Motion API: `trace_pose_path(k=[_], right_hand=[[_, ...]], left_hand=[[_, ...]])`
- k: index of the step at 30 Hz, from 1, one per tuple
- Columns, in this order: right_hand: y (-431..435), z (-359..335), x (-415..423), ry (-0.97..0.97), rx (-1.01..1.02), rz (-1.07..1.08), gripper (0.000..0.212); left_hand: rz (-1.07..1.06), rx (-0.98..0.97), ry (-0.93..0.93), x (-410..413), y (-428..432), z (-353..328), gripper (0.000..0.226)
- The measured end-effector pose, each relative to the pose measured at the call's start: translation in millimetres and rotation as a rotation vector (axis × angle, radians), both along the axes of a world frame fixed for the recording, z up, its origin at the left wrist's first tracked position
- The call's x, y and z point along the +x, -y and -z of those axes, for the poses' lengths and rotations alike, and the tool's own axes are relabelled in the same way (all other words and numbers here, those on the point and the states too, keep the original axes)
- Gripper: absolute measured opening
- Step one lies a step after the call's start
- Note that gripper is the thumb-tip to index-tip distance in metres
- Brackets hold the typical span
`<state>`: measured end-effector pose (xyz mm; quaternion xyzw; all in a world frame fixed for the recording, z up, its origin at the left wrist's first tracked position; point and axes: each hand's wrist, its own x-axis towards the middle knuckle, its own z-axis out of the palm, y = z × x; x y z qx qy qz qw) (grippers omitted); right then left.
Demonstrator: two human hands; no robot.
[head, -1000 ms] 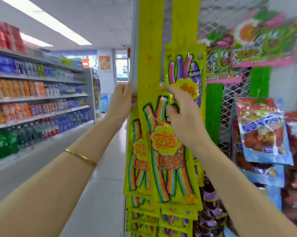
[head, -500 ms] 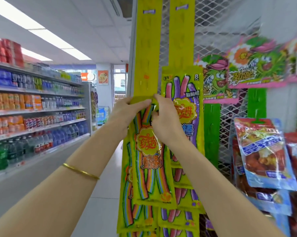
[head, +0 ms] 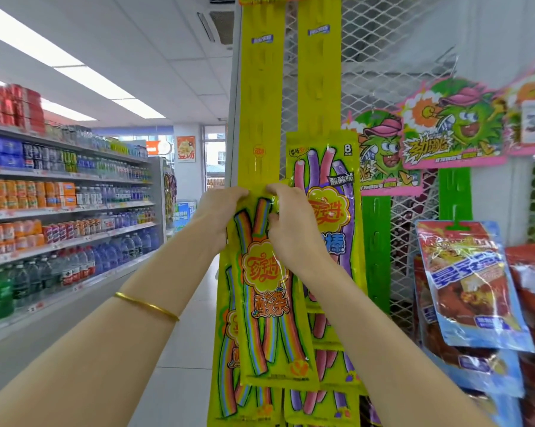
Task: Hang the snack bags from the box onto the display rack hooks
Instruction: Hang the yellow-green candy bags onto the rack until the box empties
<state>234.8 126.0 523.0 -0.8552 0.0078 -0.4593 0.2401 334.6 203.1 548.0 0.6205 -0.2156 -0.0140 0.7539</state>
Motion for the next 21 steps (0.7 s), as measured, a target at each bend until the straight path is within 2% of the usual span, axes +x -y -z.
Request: trace_pose_path(k=[5, 8, 17, 21], right_hand=[[0, -2, -2, -0.017, 0.008, -0.003, 0.053], [1, -2, 0, -0.029, 0.016, -0.004, 0.054], [2, 6, 4, -0.007, 0.008, -0.005, 0.051], [3, 10, 6, 0.004, 0.021, -0.003, 0.047]], left_hand=[[-0.019, 0.029, 0.022, -2, -2, 0, 0.011], [-0.017, 0.046, 0.022, -4, -2, -1, 0.021], [-0.007, 0.074, 0.028, -1, -5, -1, 0.011], [0.025, 0.102, 0.033, 0, -7, -1, 0.03]])
